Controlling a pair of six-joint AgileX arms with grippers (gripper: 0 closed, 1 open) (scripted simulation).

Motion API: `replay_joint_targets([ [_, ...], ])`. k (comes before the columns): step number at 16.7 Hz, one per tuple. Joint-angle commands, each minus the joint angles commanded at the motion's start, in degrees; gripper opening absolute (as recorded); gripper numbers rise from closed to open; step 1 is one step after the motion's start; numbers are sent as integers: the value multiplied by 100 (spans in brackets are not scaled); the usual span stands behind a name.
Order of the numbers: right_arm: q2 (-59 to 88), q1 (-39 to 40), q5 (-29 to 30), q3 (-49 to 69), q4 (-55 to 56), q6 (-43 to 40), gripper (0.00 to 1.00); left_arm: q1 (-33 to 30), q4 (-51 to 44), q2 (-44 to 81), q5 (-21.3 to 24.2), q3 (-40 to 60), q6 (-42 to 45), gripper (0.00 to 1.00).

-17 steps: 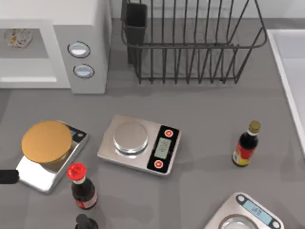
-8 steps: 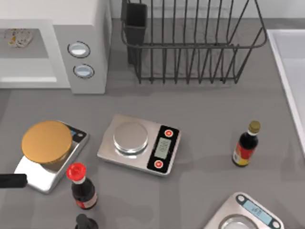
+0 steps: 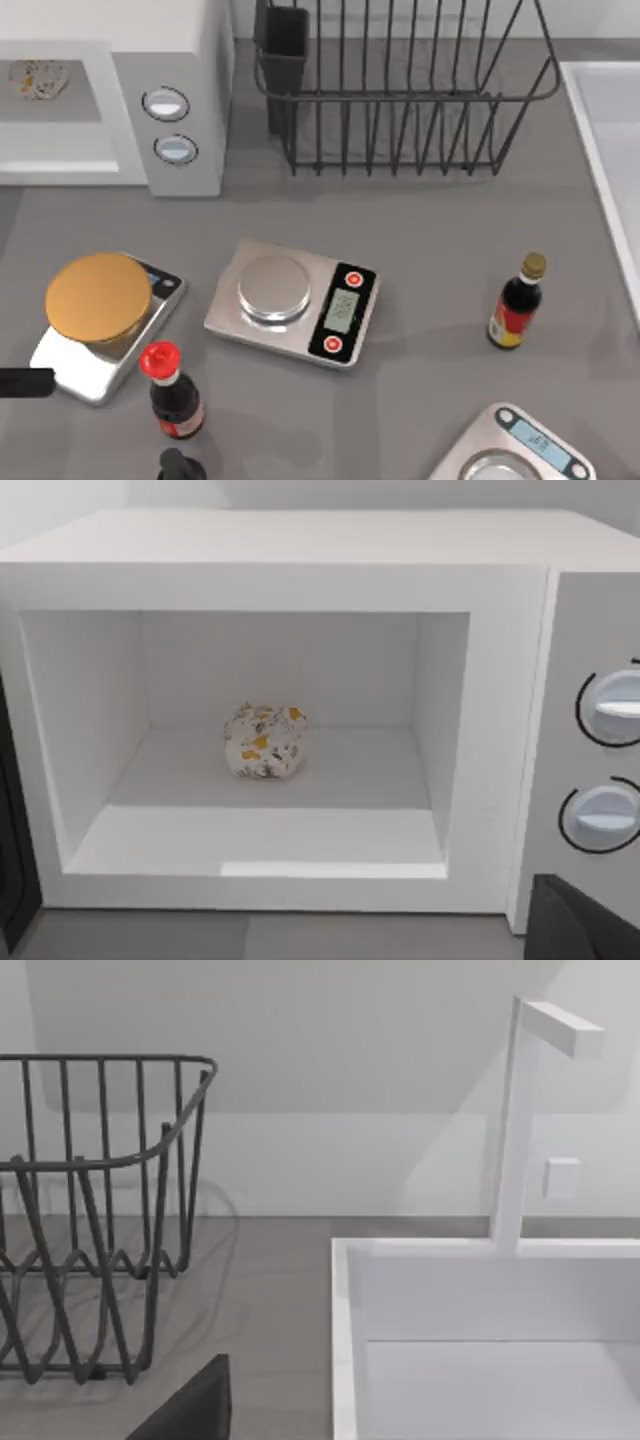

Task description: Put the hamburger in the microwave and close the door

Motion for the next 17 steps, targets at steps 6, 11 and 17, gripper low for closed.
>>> replay_joint_targets([
  [6,0,0,0,0,0,0,100,195,-190,-70,171,112,1,0],
  [11,0,0,0,0,0,0,100,904,-974,-377,886,578,-1,0],
  [17,0,0,0,0,0,0,100,1032,-1116,-416,1026,657,1,0],
])
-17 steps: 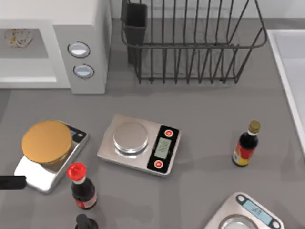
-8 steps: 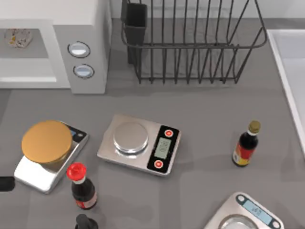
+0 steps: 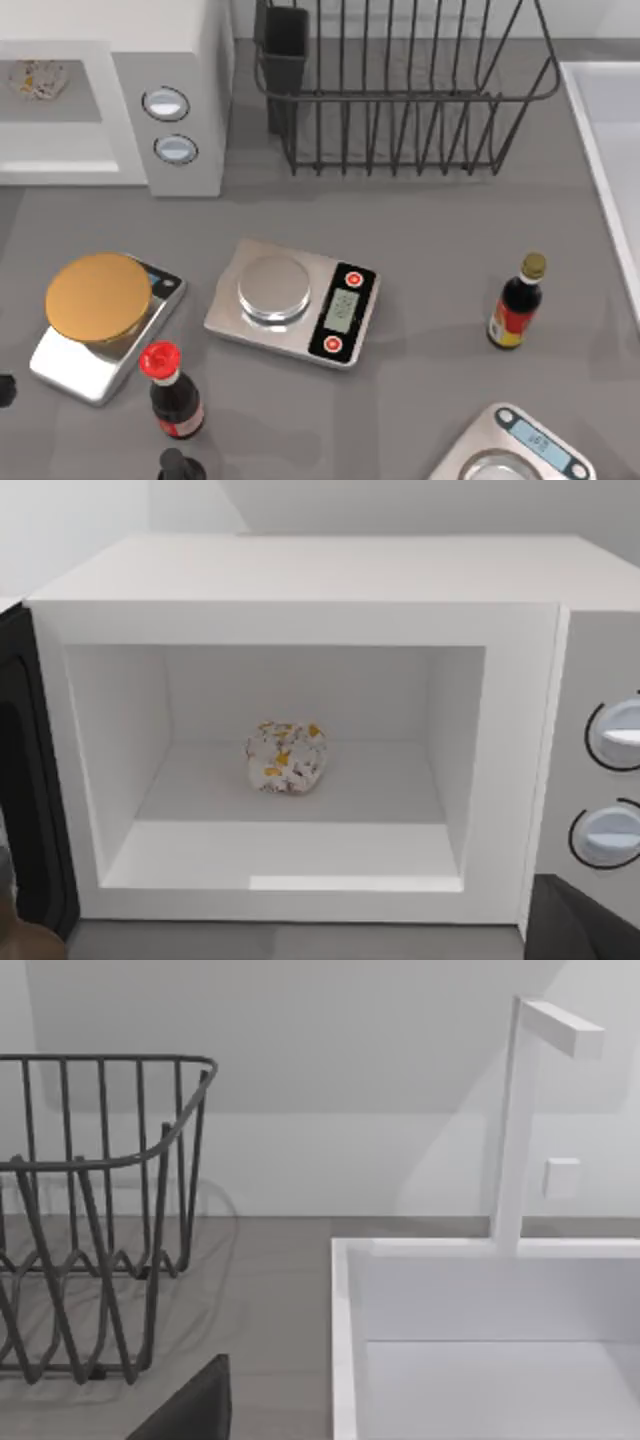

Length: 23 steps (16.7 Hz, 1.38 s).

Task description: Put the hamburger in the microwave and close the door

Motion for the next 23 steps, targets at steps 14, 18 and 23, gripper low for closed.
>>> replay_joint_targets([
  [14,0,0,0,0,0,0,100,3378,-1148,5370,2127,3799,3090,0],
  [18,0,0,0,0,0,0,100,4569,-1732,7632,3077,5162,4177,0],
  [23,0,0,0,0,0,0,100,5741,-2303,9961,3904,6526,5040,0],
])
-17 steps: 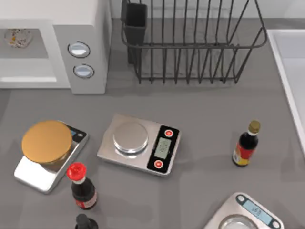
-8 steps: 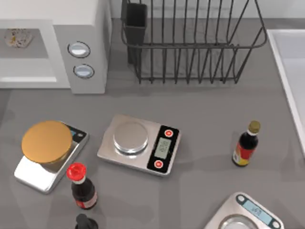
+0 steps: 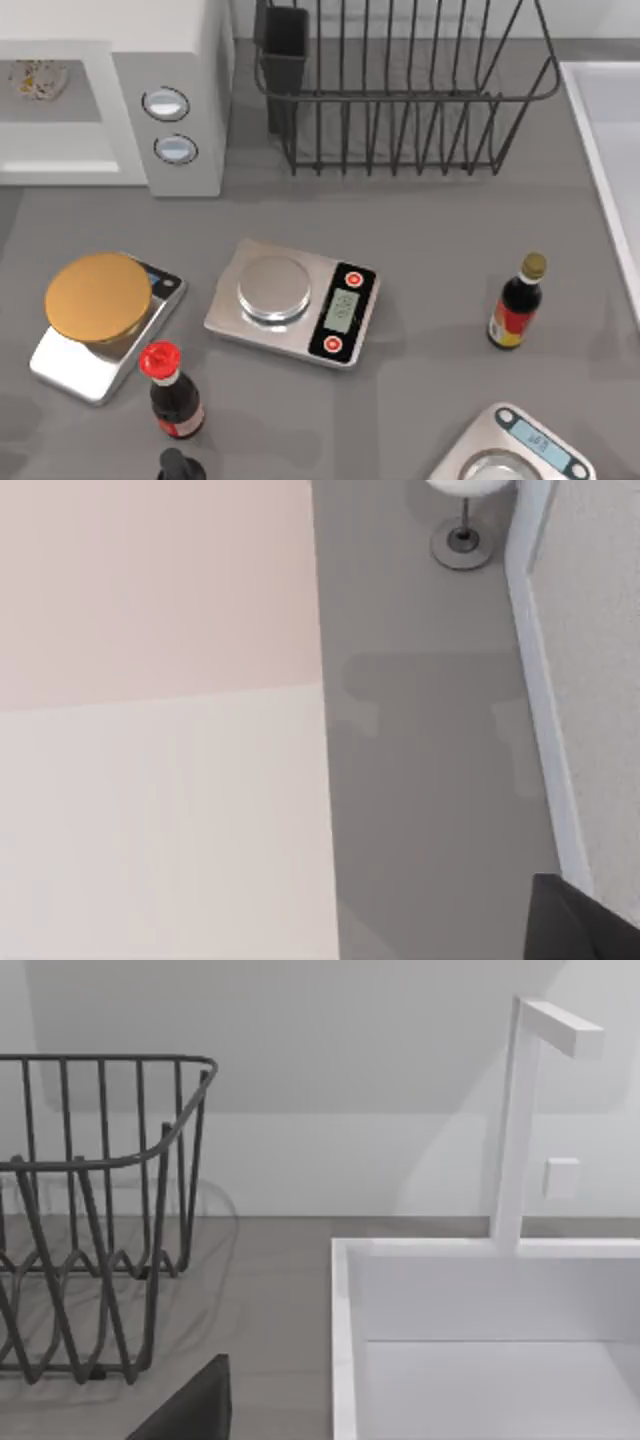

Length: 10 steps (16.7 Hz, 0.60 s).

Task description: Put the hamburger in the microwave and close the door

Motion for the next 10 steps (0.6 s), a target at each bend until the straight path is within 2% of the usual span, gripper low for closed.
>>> replay_joint_targets([
  [5,0,0,0,0,0,0,100,597,-235,1166,293,723,274,0],
  [10,0,0,0,0,0,0,100,604,-235,1208,289,743,281,0],
])
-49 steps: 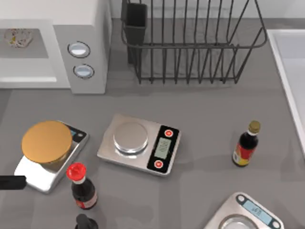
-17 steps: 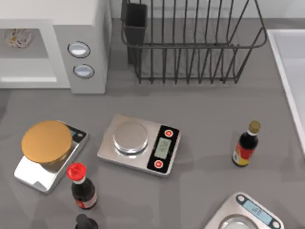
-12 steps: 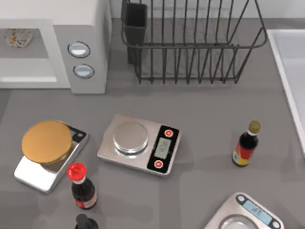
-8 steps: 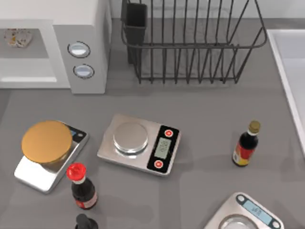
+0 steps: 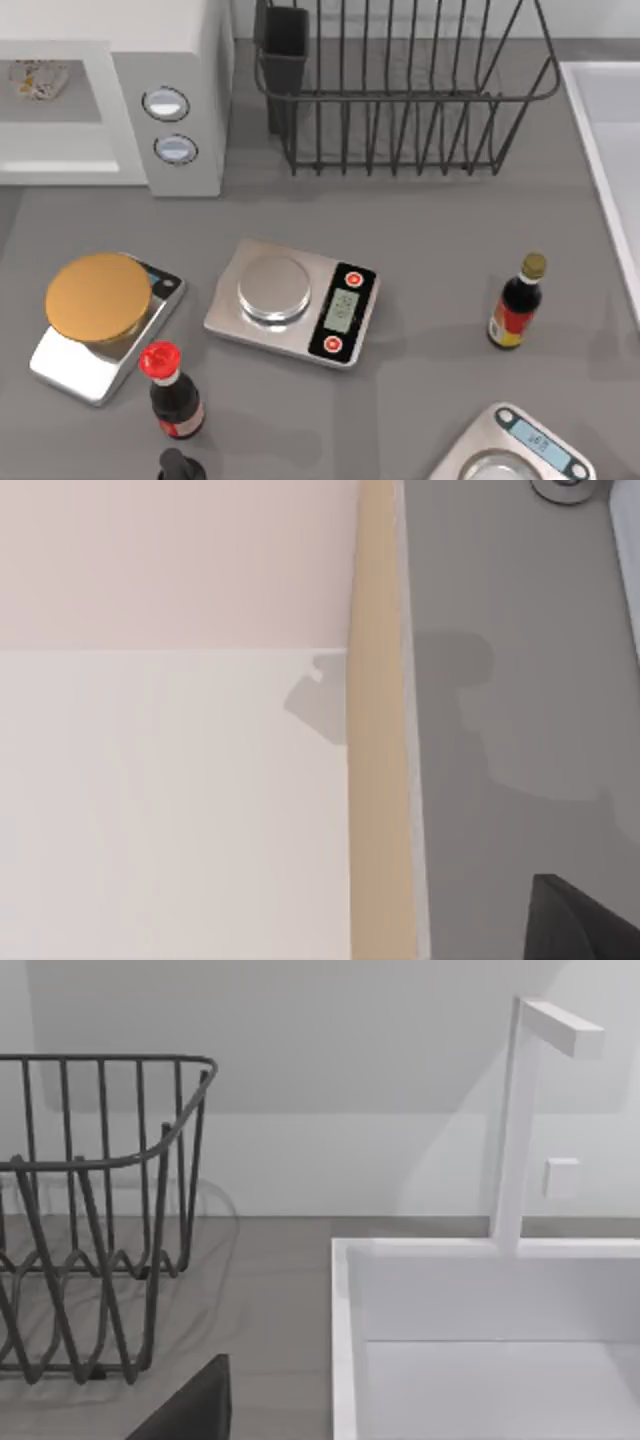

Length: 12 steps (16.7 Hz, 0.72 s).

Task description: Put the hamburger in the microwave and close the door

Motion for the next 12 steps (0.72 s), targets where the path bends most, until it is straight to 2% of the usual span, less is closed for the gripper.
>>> replay_joint_targets([
  [4,0,0,0,0,0,0,100,1,359,109,9,-247,1,0],
  [12,0,0,0,0,0,0,100,34,2014,642,27,-1387,25,0],
])
